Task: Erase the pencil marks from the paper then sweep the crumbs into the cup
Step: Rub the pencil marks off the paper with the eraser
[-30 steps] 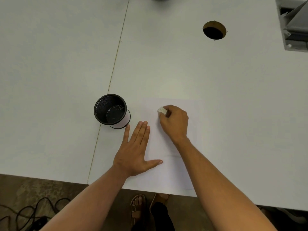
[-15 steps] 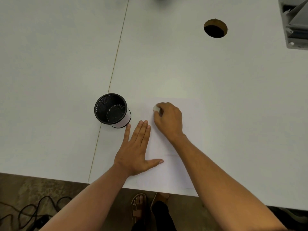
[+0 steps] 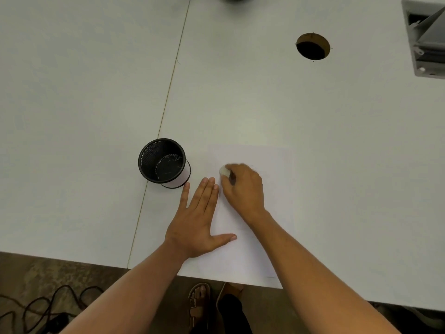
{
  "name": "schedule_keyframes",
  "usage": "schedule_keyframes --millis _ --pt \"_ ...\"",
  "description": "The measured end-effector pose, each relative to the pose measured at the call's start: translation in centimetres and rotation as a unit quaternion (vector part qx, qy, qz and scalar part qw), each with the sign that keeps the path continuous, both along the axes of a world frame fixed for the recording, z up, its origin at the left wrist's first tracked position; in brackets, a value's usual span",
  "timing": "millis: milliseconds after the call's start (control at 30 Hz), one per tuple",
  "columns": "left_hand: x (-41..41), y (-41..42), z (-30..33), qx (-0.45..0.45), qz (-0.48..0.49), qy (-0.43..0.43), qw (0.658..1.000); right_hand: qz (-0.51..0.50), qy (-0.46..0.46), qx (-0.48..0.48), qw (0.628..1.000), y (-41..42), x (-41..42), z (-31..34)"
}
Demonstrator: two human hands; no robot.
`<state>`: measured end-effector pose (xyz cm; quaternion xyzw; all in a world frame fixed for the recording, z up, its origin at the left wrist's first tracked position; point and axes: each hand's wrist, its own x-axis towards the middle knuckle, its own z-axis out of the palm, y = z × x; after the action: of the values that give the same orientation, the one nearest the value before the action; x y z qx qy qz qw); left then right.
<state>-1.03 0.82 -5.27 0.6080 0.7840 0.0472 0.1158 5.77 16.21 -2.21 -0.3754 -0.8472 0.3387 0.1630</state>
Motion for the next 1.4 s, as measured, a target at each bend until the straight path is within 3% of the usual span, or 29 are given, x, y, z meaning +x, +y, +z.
schedule_keyframes --millis 100,400,600,867,1067,1267,1400 --pt "0.0 0.0 0.0 0.007 0.001 -0.004 1.000 0.015 -0.004 -0.003 1.000 -2.3 2.7 0.0" --pt "-0.1 0.0 0.1 -0.011 0.000 -0.002 1.000 -0.077 -0.025 0.013 0.997 3.7 -0.2 -0.2" --pt "0.0 0.0 0.1 0.013 -0.002 -0.010 1.000 0.010 -0.024 0.020 0.999 -3.5 3.9 0.2" --pt "-0.1 0.0 0.2 -0.009 0.000 0.002 1.000 -0.077 -0.027 0.000 0.997 3.2 -0.1 0.1" --pt "-0.1 0.1 0.0 0.009 -0.002 -0.005 1.000 0.019 -0.020 -0.001 1.000 -2.6 3.0 -0.1" --pt "-0.1 0.0 -0.1 -0.001 -0.003 0.006 1.000 -0.048 -0.012 0.008 0.999 2.7 -1.0 -0.1" --pt "0.0 0.0 0.0 0.001 -0.001 0.001 1.000 -0.027 -0.014 0.010 0.999 1.4 0.0 -0.2"
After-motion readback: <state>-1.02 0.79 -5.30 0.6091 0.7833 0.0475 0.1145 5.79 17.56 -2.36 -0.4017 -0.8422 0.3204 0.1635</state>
